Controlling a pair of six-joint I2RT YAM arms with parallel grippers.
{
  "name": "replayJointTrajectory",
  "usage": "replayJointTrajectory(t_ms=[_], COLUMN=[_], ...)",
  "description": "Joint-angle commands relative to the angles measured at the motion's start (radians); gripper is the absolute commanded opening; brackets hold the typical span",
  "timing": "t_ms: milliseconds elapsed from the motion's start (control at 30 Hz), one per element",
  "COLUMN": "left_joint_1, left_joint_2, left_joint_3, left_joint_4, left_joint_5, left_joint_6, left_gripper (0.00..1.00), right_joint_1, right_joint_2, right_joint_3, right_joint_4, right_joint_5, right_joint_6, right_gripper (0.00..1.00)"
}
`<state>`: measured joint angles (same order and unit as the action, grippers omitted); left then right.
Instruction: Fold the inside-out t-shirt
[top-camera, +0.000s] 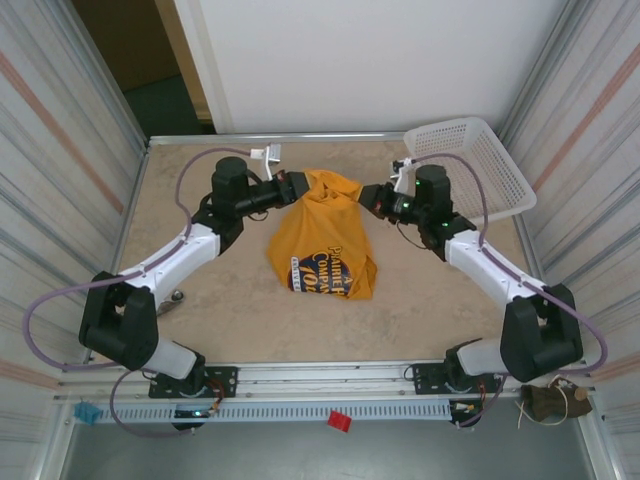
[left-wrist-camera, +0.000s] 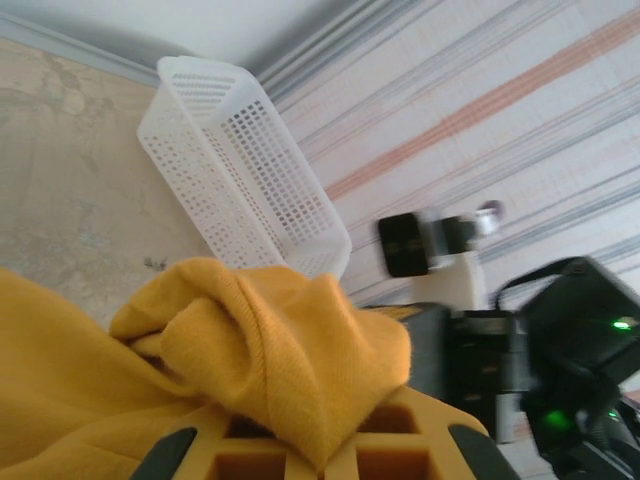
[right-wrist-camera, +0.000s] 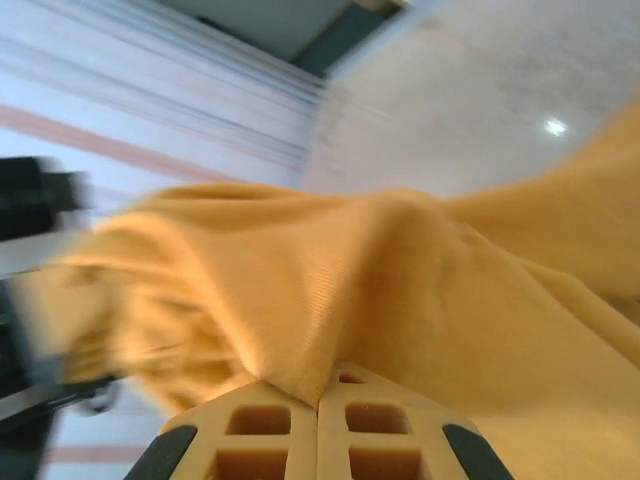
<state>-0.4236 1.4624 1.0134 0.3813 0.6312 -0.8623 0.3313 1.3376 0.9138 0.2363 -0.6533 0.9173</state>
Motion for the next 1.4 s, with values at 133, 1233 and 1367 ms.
replayJointTrajectory(t_ms=[133, 1233, 1367], left_joint_1=[0.047, 0.005, 0.003], left_joint_2=[0.022, 0.138, 0.131], left_joint_3=[-0.113, 0.092, 0.090], left_joint_4=[0.284, 0.578, 0.566], left_joint_5=[0.036, 0.320, 0.320], left_joint_6=[-0.144, -0.346, -0.338], left_gripper=[0.00, 0.00, 0.00], right_joint_1=[-0.031, 0.027, 0.062], right_joint_2=[-0.142, -0.116, -0.062], right_joint_3=[0.062, 0.198, 0.236], right_joint_4=[0.036, -0.334, -0.326], right_joint_5=[-0.135, 0.069, 0.087], right_joint_6=[-0.105, -0.246, -0.255], right_gripper=[0.00, 0.50, 0.45])
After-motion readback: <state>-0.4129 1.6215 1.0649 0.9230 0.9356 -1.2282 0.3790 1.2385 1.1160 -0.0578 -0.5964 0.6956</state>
